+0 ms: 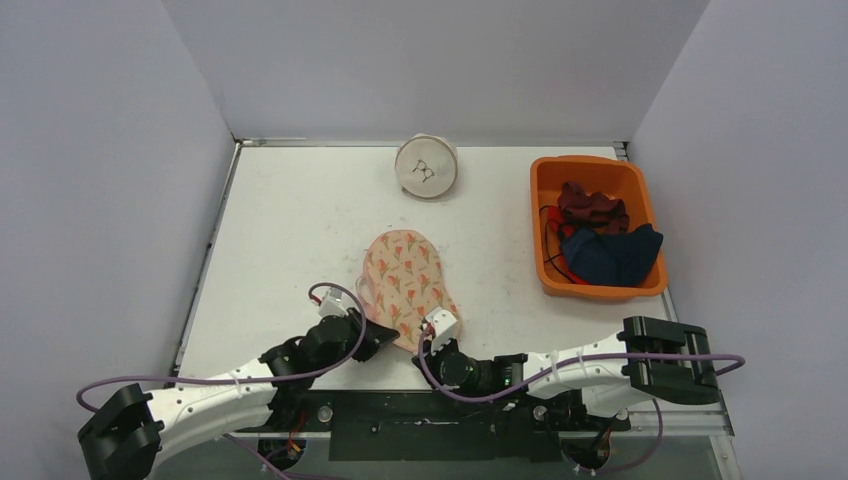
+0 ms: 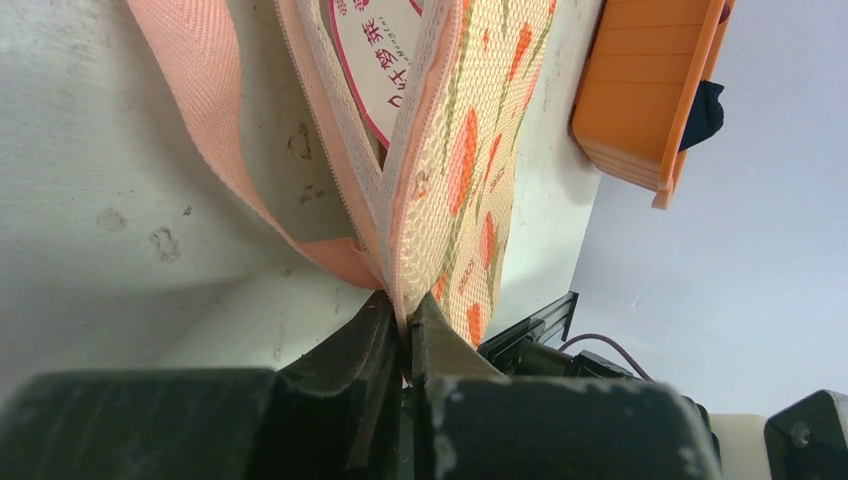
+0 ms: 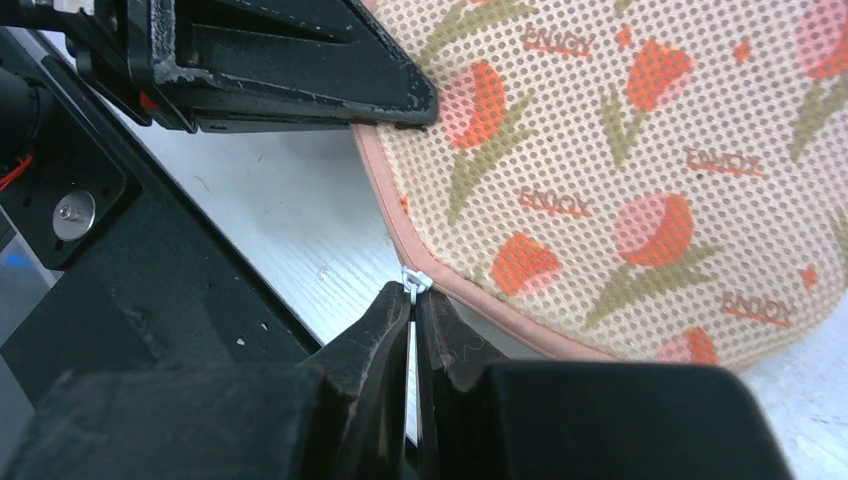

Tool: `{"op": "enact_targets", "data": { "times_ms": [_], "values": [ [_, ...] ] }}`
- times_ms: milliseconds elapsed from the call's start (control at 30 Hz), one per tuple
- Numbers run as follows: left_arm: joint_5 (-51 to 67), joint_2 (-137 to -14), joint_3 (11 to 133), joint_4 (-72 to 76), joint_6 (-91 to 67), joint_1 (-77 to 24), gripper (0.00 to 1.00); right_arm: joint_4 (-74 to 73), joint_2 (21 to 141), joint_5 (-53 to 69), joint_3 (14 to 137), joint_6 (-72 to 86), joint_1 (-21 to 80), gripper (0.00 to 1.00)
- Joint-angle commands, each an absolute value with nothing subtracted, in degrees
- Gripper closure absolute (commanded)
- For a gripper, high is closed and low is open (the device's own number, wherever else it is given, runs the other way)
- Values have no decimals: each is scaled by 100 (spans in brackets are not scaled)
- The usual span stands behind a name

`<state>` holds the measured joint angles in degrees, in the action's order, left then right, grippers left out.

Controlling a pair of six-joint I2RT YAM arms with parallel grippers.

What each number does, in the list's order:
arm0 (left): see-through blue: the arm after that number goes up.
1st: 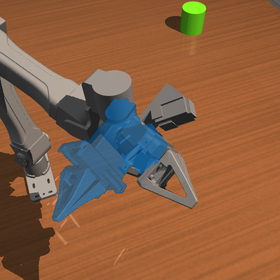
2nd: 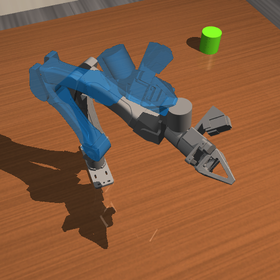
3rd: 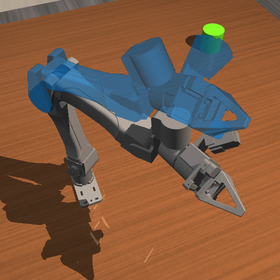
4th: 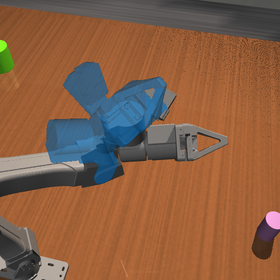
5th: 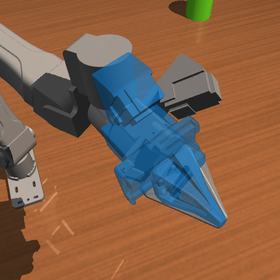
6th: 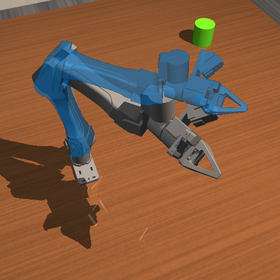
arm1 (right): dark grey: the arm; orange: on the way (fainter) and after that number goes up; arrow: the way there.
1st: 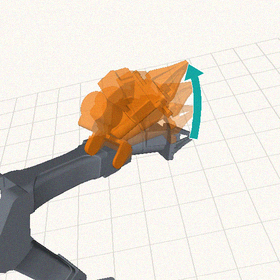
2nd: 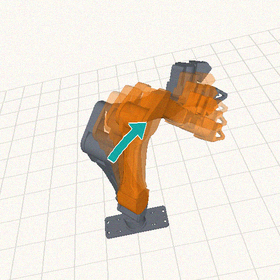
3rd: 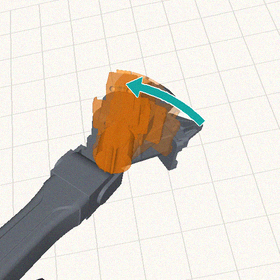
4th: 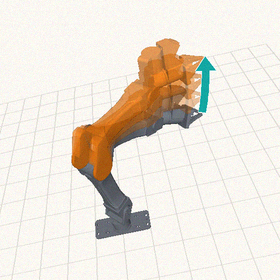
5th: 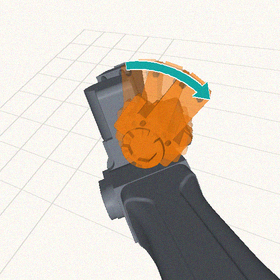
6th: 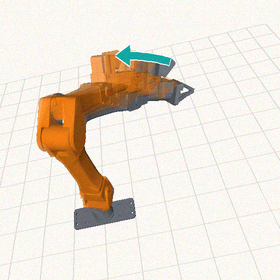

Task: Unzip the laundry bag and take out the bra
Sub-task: Unzip the laundry bag at the center of the board.

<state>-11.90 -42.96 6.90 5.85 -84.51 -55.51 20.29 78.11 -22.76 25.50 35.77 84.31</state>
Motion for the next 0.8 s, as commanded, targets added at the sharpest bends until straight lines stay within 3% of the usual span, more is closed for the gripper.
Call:
{"op": "enact_targets", "data": {
  "times_ms": [0, 533, 767],
  "values": [
    [-1220, -4261, 752, 670, -8190, -5271, 100, 1834, 7403, -2469, 2374, 3700, 8442, 95],
    [-323, -4729, 1067, 703, -7272, -4677, 100, 1070, 6452, -3081, 1782, 4220, 8437, 95],
    [352, -5651, 1395, 1141, -6807, -4173, 100, 1349, 6545, -2874, 1699, 4159, 8463, 95]
  ]
}}
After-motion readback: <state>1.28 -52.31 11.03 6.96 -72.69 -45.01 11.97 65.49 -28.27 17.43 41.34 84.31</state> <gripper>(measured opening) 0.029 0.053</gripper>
